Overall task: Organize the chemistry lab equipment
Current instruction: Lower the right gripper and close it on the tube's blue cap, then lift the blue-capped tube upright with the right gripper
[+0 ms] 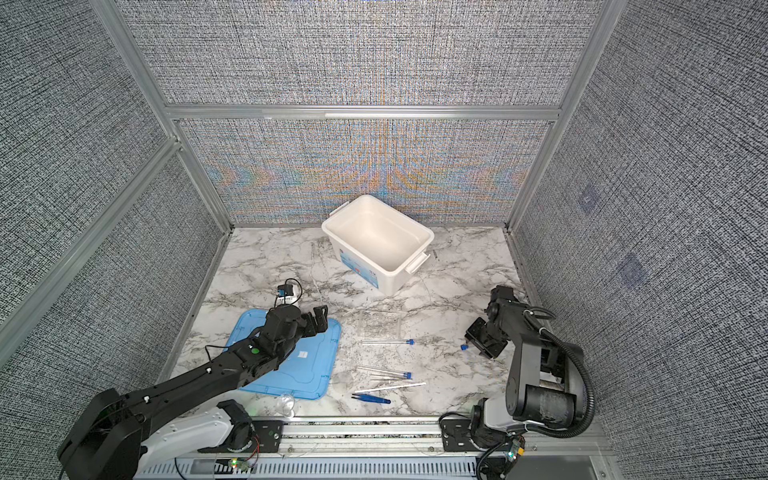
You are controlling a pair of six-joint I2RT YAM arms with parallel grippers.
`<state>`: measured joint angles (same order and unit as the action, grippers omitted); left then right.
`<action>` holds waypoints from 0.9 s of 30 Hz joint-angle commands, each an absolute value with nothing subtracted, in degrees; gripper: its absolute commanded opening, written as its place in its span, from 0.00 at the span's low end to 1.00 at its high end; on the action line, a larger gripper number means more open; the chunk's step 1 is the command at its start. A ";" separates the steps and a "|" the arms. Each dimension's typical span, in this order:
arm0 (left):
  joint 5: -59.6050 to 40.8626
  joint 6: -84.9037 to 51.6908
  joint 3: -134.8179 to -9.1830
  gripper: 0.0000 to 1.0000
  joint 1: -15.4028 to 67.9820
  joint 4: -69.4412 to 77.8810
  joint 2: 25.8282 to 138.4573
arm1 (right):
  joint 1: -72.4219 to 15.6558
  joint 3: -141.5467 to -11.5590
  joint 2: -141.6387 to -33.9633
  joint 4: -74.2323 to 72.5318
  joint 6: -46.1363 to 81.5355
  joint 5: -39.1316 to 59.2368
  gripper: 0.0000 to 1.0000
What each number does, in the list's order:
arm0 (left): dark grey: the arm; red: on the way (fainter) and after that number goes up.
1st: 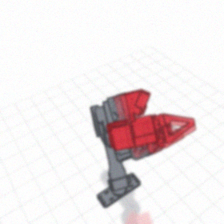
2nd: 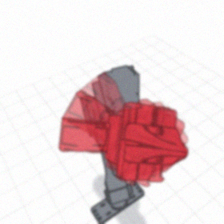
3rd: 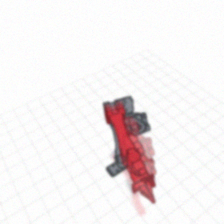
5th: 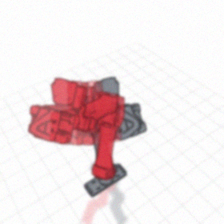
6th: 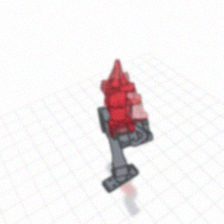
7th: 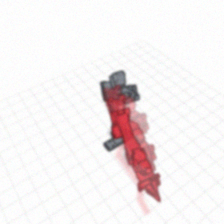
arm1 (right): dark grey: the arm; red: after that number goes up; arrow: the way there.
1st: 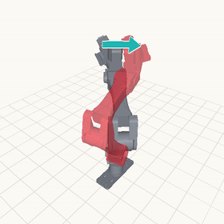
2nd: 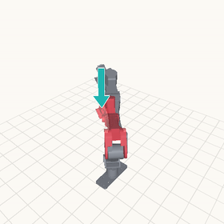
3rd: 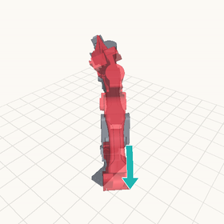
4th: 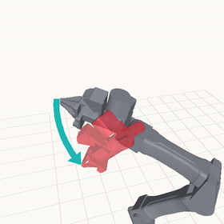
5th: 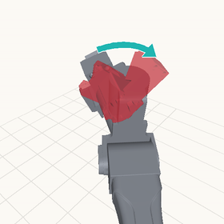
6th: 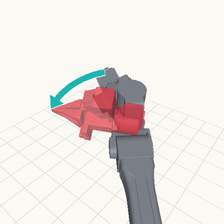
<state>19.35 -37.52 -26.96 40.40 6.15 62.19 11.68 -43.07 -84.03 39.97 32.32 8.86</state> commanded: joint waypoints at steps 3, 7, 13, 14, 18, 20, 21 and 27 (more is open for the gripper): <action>22.20 -33.44 -27.72 0.99 40.34 8.35 62.13 | 10.46 -44.16 -87.62 44.54 34.55 8.92 0.48; 22.22 -32.40 -28.47 0.99 40.34 8.35 62.43 | 9.79 -45.38 -88.38 45.56 36.05 8.30 0.47; 22.76 -31.99 -27.96 0.99 40.34 9.61 62.61 | 8.43 -45.31 -88.64 47.52 40.31 9.02 0.46; 22.77 -32.00 -27.86 0.99 40.39 9.85 62.87 | 8.14 -45.27 -89.01 47.78 41.28 9.13 0.45; 22.54 -32.08 -27.52 0.99 40.34 10.02 63.16 | 7.00 -45.87 -90.64 49.16 42.85 9.51 0.45; 22.61 -32.07 -27.25 0.99 40.34 10.10 63.01 | 6.48 -45.97 -90.70 49.65 43.94 9.26 0.44; 22.72 -31.99 -27.08 0.99 40.34 10.22 62.94 | 6.27 -45.97 -90.55 49.66 44.25 8.93 0.41; 23.25 -31.55 -26.24 0.99 40.34 10.21 62.01 | 5.59 -46.37 -91.05 50.54 44.49 6.67 0.32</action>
<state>22.48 -32.14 -26.44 40.40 9.21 62.43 5.82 -46.92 -90.21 50.13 43.57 6.72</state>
